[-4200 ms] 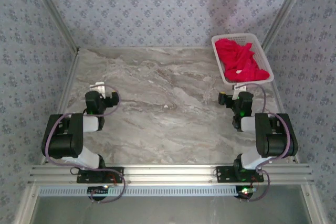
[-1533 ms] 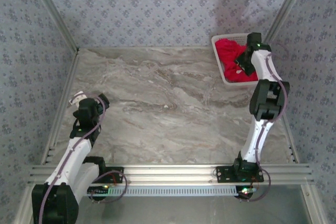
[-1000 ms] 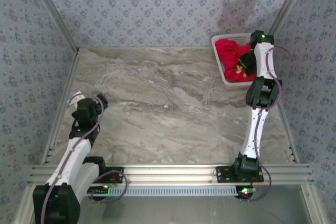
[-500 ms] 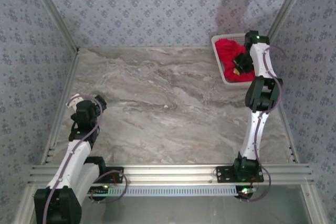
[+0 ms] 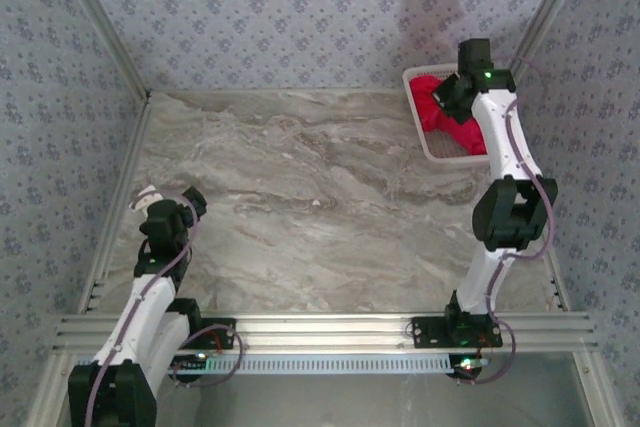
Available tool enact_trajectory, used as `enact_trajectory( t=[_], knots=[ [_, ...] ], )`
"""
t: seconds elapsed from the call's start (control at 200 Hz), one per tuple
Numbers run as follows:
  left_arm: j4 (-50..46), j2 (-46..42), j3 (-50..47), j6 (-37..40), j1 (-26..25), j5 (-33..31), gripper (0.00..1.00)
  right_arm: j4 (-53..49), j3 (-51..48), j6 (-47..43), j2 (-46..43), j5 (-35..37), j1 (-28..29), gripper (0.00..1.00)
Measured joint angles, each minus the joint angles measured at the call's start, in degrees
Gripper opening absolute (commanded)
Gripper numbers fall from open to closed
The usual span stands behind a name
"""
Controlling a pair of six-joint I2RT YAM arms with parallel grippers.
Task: Fold the inside-out t-shirt
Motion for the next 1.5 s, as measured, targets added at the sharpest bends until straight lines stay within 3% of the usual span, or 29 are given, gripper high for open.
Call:
enact_trajectory(
  t=[0.22,0.36,0.59,0.695,0.825,1.099,1.304,1.319,1.429,1.499],
  knots=[
    [-1.1,5.0,4.0,0.4,-1.6,10.0,0.96,2.7,4.3,-0.9,-6.3,-1.7,-0.8,0.0],
    [-2.7,8.3,9.4,0.4,-8.5,14.3,0.95,6.5,7.8,-3.9,-8.9,-5.8,-1.1,0.0],
    [-3.2,15.5,16.0,0.7,-17.5,17.0,0.93,7.7,22.8,-7.4,-9.0,-10.0,0.2,0.0],
    [-4.4,18.6,18.4,1.3,-19.5,18.0,0.93,7.4,30.3,-7.8,-9.0,-11.6,3.2,0.0],
    [-6.4,20.1,20.8,2.4,-20.1,19.3,0.93,7.6,34.5,-9.2,-10.7,-12.6,11.3,0.0],
    [-11.5,18.8,22.7,5.0,-20.1,19.7,0.93,8.9,32.1,-12.4,-14.4,-12.2,27.1,0.0],
    [-15.1,14.4,22.7,5.7,-20.1,19.7,0.93,13.6,12.4,-14.3,-16.2,-8.9,31.4,0.0],
    [-15.3,14.1,22.7,5.8,-20.1,19.7,0.93,14.2,10.3,-14.3,-15.9,-8.5,31.4,0.02],
    [-17.0,12.3,22.7,6.0,-20.1,19.9,0.93,15.1,0.8,-13.8,-10.8,-6.5,30.8,0.6],
    [-17.0,12.0,22.4,5.8,-20.1,20.6,0.92,12.4,-0.3,-13.2,-4.5,-6.5,29.6,0.69]
  ],
)
